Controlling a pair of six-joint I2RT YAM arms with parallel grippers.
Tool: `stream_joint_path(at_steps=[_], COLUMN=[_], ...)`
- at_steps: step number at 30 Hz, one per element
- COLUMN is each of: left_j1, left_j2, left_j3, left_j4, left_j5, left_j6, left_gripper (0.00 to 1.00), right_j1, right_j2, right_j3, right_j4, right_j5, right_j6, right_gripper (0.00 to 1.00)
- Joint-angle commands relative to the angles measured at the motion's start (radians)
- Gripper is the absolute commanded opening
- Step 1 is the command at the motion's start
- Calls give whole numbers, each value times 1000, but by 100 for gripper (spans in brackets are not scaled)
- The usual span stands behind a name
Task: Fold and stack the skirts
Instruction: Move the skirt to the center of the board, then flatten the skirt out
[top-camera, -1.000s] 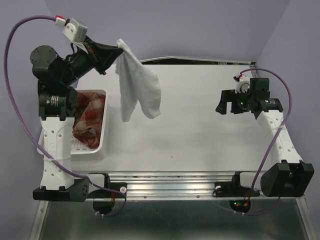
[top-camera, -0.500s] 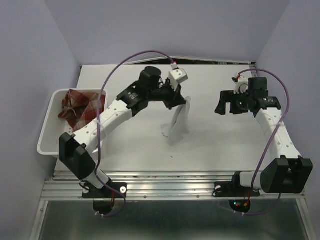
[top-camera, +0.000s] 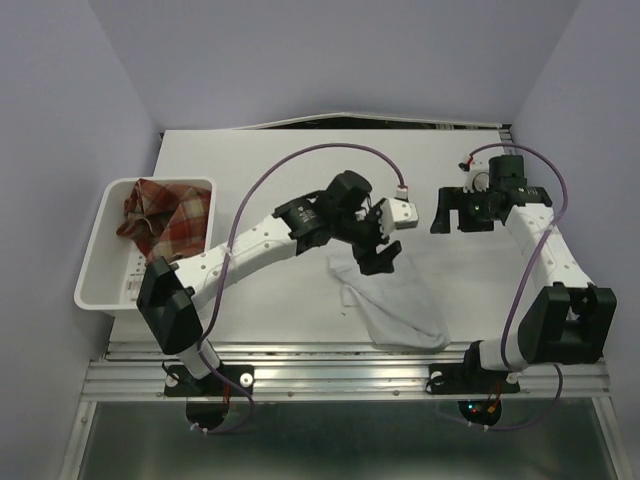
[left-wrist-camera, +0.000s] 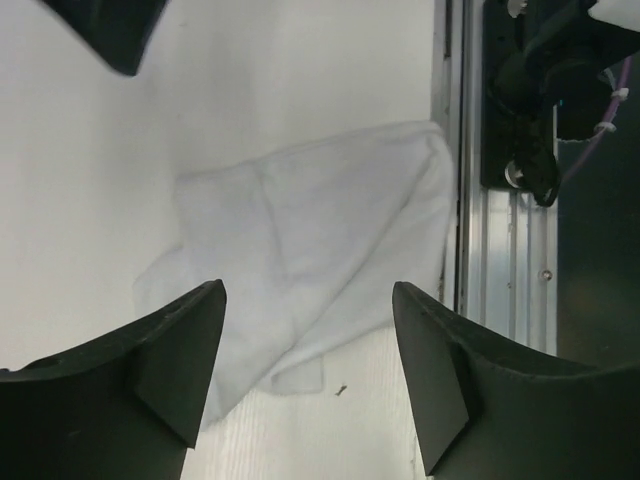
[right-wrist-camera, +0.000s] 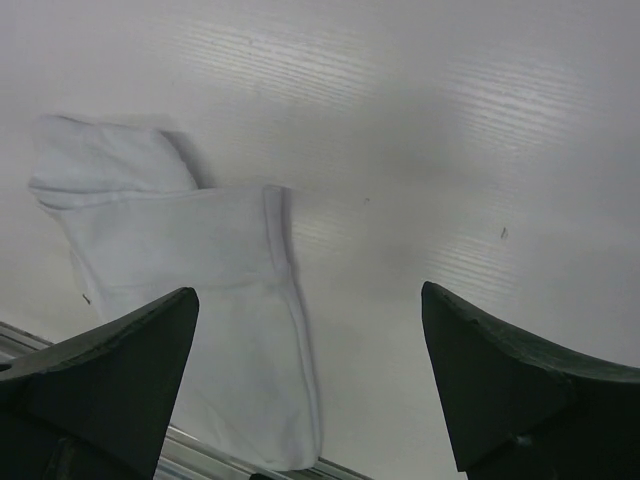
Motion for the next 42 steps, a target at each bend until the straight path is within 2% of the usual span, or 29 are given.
stream_joint_path(at_steps=[1, 3, 5, 6, 9, 11, 16, 22, 32, 35, 36, 38, 42], left_j1=[196, 303, 345, 374, 403, 413, 411, 419, 492, 517, 521, 525, 525], left_j2=[-66, -55, -17, 1, 80, 118, 143, 155, 152, 140, 135, 124, 100], left_j3=[44, 22, 18, 16, 7, -14, -90, -148, -163, -168, -171, -177, -203], left_j4=[-36, -24, -25, -22, -31, -31, 1, 50, 70, 67, 65, 59, 71], left_j5=[112, 117, 87, 61, 59, 94, 206, 145, 109, 111, 108, 106, 90], left_j6=[4, -50, -67, -91, -110, -88, -48, -86, -159, -160, -159, -143, -120], left_gripper=[80, 79, 76, 74, 69, 67, 66, 66, 69, 69, 68, 67, 66], right_j1=[-6, -6, -6, -6, -6, -6, -6, 29, 130, 156, 156, 156, 156], right_j2=[25, 47, 63, 89, 132, 160, 224, 373, 504, 527, 530, 515, 438], right_j3=[1, -5, -7, -4, 8, 2, -33, -51, -71, -55, -45, -12, 54], right_j4=[-27, -26, -19, -16, -45, -47, -24, -3, 97, 116, 111, 113, 113], right_j5=[-28, -71, -111, -124, -192, -200, -200, -292, -257, -263, -264, -229, -146], right_j6=[-39, -50, -51, -51, -90, -113, -149, -139, -122, -123, -119, -102, -88], right_gripper=[95, 91, 87, 82, 74, 71, 70, 66, 63, 39, 19, 1, 1])
